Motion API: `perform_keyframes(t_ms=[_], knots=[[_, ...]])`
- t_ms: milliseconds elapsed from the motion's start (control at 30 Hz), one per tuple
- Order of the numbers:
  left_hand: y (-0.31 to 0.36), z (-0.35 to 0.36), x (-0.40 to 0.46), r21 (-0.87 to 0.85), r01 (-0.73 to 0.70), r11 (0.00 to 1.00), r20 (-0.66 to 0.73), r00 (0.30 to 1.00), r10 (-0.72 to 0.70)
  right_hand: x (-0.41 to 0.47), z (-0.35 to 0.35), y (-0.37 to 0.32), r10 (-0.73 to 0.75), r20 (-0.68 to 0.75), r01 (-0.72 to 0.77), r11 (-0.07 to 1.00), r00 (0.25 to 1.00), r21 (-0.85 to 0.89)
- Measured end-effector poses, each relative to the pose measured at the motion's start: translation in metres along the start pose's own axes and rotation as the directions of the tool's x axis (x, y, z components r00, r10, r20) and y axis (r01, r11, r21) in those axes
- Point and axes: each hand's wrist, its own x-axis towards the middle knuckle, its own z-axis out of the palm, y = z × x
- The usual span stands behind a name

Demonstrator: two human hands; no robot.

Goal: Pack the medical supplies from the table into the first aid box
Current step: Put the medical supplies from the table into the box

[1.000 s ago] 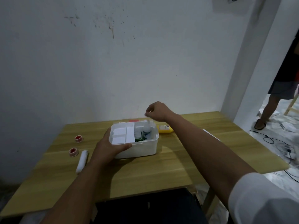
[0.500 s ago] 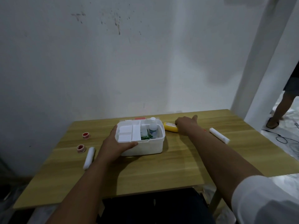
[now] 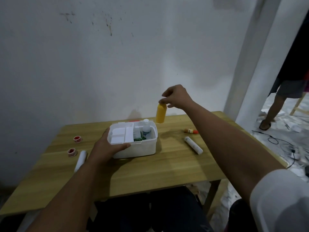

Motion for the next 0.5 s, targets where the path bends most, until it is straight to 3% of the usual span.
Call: perform_keyframes(t_ms=[200,500], knots=[[0.004,0.001,-0.001,-0.012,-0.025,1.000,0.008,1.000,0.025,-0.018,0.028,-0.020,-0.088,0.168,0.096,0.995,0.982,-0.040],[-0.001,0.001,0.000,-0.016,-0.015,1.000,0.005,1.000,0.015,-0.043,0.078,0.008,-0.130,0.361,0.258,0.906,0.924,-0.336]])
